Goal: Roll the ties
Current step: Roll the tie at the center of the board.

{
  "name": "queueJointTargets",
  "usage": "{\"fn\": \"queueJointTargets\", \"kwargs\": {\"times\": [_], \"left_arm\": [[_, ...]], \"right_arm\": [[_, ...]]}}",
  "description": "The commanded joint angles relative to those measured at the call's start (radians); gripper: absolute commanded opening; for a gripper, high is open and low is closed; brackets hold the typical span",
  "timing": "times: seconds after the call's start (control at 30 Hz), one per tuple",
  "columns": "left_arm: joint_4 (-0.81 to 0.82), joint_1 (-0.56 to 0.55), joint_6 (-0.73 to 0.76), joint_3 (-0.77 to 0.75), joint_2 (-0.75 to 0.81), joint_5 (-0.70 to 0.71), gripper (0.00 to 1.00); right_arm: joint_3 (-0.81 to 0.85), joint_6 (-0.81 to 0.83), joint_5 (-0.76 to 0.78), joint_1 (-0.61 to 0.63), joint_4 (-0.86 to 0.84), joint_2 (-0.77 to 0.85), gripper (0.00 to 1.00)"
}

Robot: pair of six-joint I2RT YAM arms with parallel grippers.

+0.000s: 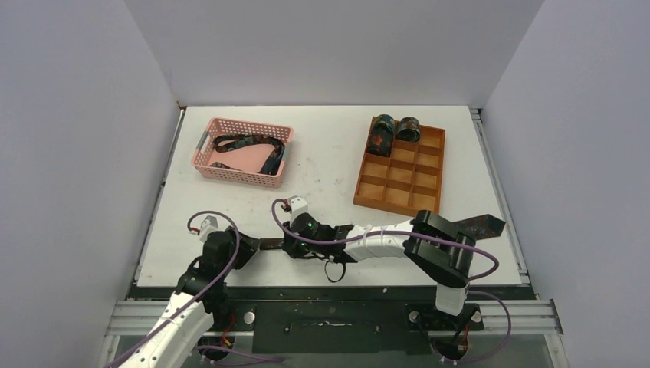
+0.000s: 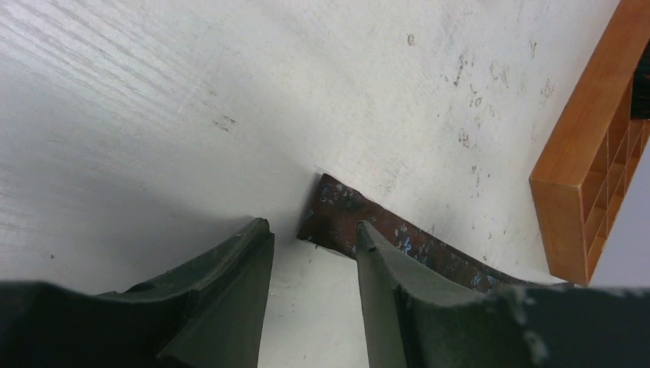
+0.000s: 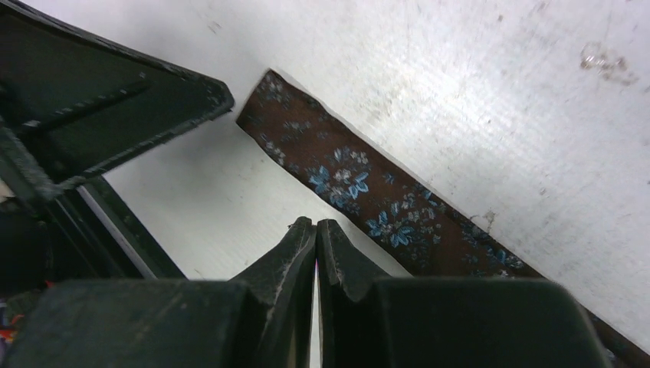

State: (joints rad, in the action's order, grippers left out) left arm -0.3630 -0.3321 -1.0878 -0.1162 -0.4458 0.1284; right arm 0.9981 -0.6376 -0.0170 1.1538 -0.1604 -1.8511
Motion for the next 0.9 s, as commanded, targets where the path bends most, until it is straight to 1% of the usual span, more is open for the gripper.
{"fn": "queueJointTargets", "kwargs": {"times": [0.0,0.13,0.5,0.7,0.87], "left_arm": [[-0.002,0.005,0.026,-0.045,0.042,0.029,0.43],[-0.007,0.005,0.032,-0.048,0.064,0.032,0.49],[0.077,0.007,0.033,-0.028,-0.016,-0.009,0.5],[0.133,0.008,0.043,-0.015,-0.042,-0.036,0.52],[0.163,0.013,0.043,-0.007,-0.078,-0.05,0.52]], "right_arm": [[0.018,0.027,0.067,-0.015,-0.039,0.093,0.05],[0.052,0.045,0.054,-0.05,-0.019,0.055,0.05],[0.058,0.041,0.042,-0.042,-0.019,-0.047,0.05],[0.025,0.034,0.055,-0.041,-0.016,-0.064,0.05],[-0.018,0.03,0.074,-0.041,-0.02,-0.063,0.05]]}}
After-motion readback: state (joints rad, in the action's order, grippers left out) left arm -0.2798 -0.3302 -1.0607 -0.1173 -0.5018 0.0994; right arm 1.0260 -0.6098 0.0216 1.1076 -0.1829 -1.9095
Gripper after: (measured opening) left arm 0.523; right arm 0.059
